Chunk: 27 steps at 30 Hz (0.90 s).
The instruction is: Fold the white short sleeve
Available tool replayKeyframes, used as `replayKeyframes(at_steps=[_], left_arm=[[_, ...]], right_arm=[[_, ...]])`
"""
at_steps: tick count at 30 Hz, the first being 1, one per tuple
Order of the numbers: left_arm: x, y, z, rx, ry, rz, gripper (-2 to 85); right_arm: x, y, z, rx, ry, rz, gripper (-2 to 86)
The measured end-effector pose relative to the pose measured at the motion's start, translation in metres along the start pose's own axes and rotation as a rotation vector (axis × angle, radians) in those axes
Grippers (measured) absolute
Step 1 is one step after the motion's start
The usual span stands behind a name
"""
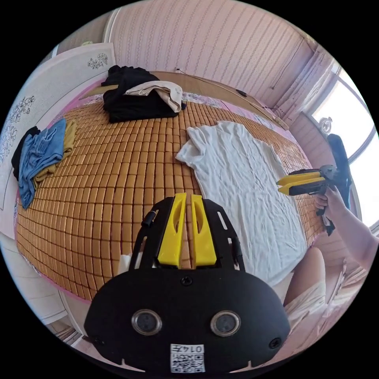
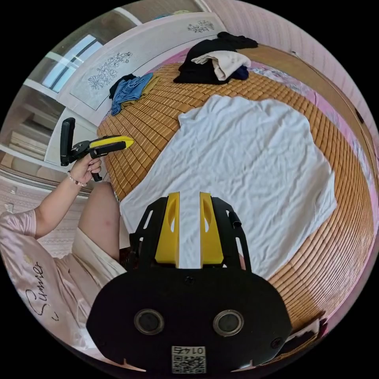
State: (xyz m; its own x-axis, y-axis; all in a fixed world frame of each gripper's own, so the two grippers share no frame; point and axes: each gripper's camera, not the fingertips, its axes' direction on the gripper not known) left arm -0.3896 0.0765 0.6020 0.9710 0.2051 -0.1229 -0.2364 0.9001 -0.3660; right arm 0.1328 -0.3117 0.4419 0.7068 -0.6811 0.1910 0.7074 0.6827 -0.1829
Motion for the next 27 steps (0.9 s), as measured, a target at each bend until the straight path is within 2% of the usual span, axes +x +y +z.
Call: replayKeyframes(at_steps=[6,11,17,22,27], left_arm=[[-0.03,-0.06,0.076,-0.046,-0.039,-0.048,5.5],[-0.056,-0.056,0.103,-0.058,0.006,-0.087,5.0],[-0.072,-0.027,0.093,0.016,0.064,-0.061,-0.5],[-0.07,0.01,0.069,0.112,0.109,-0.087,-0.9],[-0.06,0.026,0.086,0.057,0.097,-0.074,-1.0]], right_arm=[[-0.038,-0.164,0.027,0.013,0.172,-0.159,7.9],[-0.064,-0.257,0.092,-0.118,0.346,-0.206,8.4],[-0.074,-0.273,0.092,-0.065,0.345,-0.146,1.1],[-0.072,-0.262,0.049,0.076,0.149,-0.075,0.3],[-0.097,-0.278,0.057,0.029,0.163,-0.143,2.5]])
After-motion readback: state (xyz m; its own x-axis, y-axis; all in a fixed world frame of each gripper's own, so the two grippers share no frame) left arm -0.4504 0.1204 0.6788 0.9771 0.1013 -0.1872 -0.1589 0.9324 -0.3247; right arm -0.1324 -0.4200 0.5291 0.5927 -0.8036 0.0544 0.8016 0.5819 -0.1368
